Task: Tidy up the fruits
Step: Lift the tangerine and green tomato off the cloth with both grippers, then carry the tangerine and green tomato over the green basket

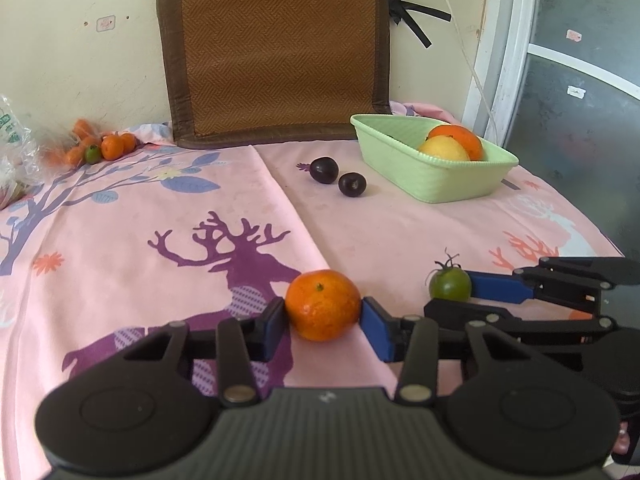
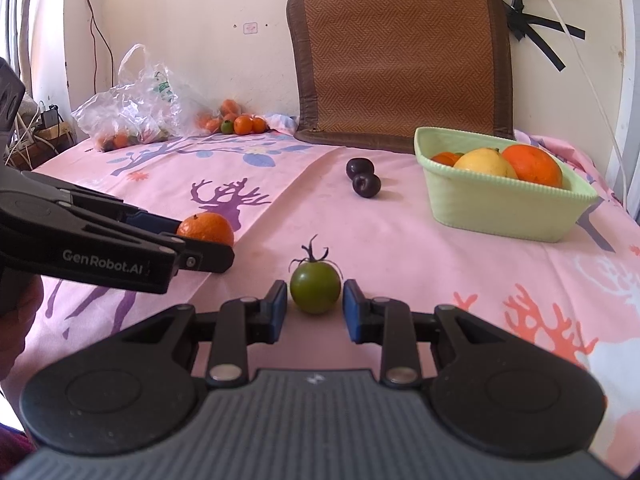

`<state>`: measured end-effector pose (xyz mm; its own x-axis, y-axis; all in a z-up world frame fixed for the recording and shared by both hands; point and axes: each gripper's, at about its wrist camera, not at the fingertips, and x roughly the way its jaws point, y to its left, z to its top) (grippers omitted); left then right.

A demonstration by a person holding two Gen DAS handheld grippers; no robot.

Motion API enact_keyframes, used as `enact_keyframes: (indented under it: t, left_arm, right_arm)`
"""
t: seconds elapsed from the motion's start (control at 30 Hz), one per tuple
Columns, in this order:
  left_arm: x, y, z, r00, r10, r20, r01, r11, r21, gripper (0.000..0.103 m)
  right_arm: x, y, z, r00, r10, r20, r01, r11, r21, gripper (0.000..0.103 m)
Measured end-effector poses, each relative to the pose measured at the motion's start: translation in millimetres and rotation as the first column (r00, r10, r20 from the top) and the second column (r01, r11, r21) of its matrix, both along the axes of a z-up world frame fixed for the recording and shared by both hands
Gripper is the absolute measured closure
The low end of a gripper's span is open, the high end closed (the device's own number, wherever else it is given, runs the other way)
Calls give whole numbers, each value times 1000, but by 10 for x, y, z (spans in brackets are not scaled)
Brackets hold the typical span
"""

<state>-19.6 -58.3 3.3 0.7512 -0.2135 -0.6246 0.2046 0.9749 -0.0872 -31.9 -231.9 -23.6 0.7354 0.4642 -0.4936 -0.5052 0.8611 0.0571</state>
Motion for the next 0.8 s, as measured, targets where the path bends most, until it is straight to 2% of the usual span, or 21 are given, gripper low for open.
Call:
enact_keyframes:
  t: [0.3, 0.43, 0.6, 0.7, 0.8]
  left_arm:
    - [5, -2, 16, 1000, -2, 6, 2, 1000, 7, 63]
    - [90, -6, 130, 1000, -18, 22, 18, 1000, -3, 63]
    - [376, -143, 408, 995, -65, 78, 67, 998, -21, 63]
    - [608, -342, 562, 984, -113, 135, 116, 993, -16, 63]
    - [895, -563, 639, 978, -147, 149, 151, 988, -19, 63]
  right_arm:
    - [-31, 31, -5, 1000, 4, 11, -4, 1000, -2, 74]
    - [-1, -23, 45, 1000, -17, 22, 16, 999, 39, 74]
    - [137, -190, 209, 991, -93, 101, 84, 993, 82, 74]
    - [283, -313, 289, 979, -148, 142, 135, 986, 97, 74]
    - [461, -459, 329, 960, -217, 176, 198, 973, 120, 74]
